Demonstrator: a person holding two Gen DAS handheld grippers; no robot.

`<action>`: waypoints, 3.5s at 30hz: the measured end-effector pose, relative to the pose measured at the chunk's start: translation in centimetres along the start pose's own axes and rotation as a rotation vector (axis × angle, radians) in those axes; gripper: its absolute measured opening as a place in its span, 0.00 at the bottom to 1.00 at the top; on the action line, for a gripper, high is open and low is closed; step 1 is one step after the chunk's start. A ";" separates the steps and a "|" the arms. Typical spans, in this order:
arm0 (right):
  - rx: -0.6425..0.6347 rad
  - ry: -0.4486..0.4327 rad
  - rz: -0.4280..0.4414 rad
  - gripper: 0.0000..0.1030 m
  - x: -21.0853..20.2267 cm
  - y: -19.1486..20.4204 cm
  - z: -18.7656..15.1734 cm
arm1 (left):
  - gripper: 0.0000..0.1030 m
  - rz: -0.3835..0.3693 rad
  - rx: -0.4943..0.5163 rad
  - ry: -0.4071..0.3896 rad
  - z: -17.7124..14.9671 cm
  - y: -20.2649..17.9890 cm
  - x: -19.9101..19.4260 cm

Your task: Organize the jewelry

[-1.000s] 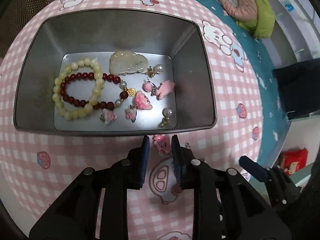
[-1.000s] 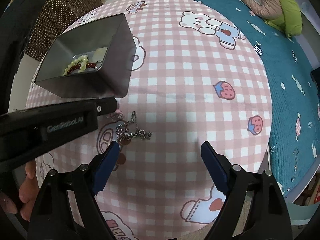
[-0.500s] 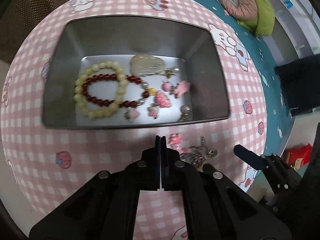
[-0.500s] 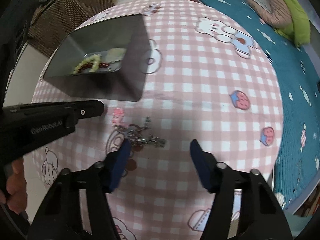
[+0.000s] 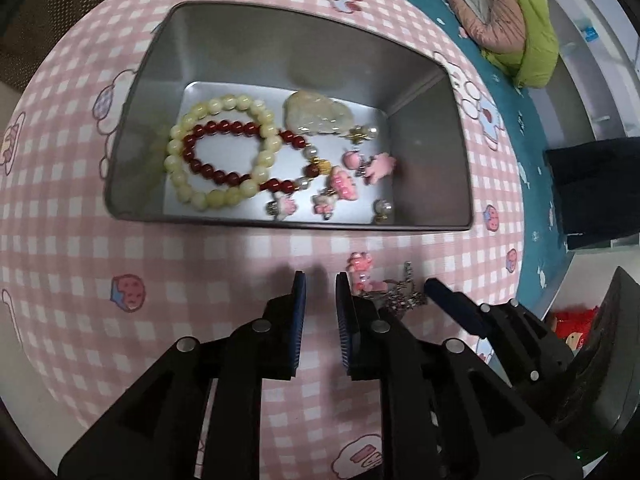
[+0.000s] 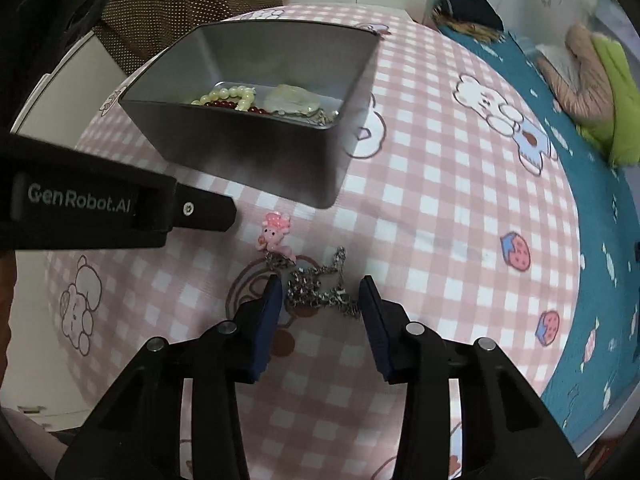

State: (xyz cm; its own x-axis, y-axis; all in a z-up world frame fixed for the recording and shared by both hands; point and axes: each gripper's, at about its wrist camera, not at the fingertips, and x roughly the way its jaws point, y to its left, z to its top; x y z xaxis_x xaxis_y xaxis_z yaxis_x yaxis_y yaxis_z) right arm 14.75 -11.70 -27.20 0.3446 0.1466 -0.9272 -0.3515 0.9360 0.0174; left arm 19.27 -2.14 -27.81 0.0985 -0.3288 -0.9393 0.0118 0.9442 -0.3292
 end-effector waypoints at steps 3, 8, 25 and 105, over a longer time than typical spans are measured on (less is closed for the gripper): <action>-0.042 -0.014 -0.004 0.29 0.0 0.5 -0.2 | 0.18 0.005 -0.013 0.004 0.0 0.6 -0.1; -0.056 -0.025 -0.014 0.18 0.0 0.7 -0.5 | 0.27 0.004 -0.008 0.002 -0.2 0.6 -0.4; 0.106 -0.066 -0.052 0.12 -3.5 -3.5 -1.1 | 0.18 0.055 0.112 0.003 0.0 -4.4 2.1; 0.091 -0.332 0.026 0.71 -12.4 -2.5 7.7 | 0.65 0.196 0.068 -0.315 1.4 -2.1 -13.9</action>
State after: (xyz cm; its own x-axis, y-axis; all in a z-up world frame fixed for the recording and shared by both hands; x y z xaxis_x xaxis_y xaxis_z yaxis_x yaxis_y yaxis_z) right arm 18.09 -13.39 -12.89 0.6065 0.2527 -0.7538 -0.2898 0.9532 0.0864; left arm 19.29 0.48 -13.94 0.4064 -0.1291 -0.9045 0.0277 0.9913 -0.1290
